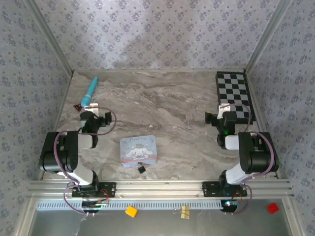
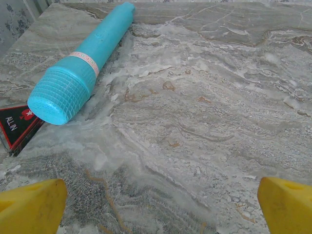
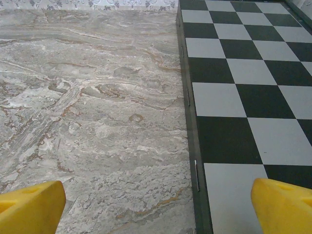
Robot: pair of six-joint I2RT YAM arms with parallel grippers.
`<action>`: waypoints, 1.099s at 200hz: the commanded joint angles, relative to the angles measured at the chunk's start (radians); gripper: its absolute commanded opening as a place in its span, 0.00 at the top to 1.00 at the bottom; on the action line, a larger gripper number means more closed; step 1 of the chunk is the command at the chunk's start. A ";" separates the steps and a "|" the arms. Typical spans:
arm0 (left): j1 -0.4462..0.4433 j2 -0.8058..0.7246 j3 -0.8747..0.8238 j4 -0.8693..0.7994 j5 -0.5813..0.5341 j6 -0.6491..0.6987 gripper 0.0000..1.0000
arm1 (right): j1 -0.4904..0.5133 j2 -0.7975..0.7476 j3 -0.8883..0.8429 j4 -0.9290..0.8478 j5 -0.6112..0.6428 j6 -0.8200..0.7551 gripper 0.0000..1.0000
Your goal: Unlock the padlock with the key
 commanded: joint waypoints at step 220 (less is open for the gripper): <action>-0.066 -0.104 -0.012 -0.027 -0.045 0.059 0.00 | 0.009 -0.041 -0.008 0.008 -0.023 -0.037 0.01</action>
